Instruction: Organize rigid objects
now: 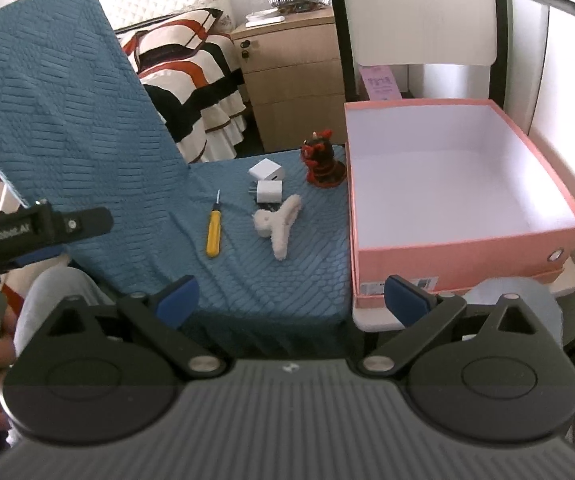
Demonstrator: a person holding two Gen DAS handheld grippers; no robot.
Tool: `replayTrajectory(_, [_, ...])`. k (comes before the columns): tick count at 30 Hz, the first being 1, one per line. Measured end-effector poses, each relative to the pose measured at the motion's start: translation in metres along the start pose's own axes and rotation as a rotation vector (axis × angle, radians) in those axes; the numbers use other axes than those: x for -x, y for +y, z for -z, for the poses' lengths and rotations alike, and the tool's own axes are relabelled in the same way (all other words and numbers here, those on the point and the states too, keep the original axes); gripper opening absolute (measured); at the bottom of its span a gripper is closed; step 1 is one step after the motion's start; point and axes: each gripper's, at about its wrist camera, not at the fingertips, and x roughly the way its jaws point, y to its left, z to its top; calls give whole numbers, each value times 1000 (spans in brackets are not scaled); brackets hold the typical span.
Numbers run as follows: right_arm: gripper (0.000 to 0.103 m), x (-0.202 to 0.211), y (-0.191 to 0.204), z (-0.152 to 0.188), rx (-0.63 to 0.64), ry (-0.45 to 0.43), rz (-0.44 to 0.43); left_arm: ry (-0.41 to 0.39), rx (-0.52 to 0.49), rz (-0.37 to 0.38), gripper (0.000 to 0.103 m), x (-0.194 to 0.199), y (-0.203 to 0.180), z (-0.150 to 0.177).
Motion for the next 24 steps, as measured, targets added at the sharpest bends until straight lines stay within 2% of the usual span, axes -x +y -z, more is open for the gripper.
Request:
replayTrajectory(4, [101, -4, 2, 12, 26, -19, 25, 18, -21, 5, 103, -9, 2, 8])
replayTrajectory(9, [100, -15, -1, 22, -9, -15, 12, 34, -38, 7, 103, -21, 6, 19])
replayTrajectory(13, [99, -19, 1, 31, 10, -17, 6, 53, -61, 1, 103, -25, 6, 29])
replayTrajectory(19, [98, -28, 7, 33, 29, -23, -28, 66, -42, 11, 103, -41, 14, 32])
replayTrajectory(24, [98, -43, 10, 34, 68, -37, -39, 82, -29, 66, 103, -65, 21, 30])
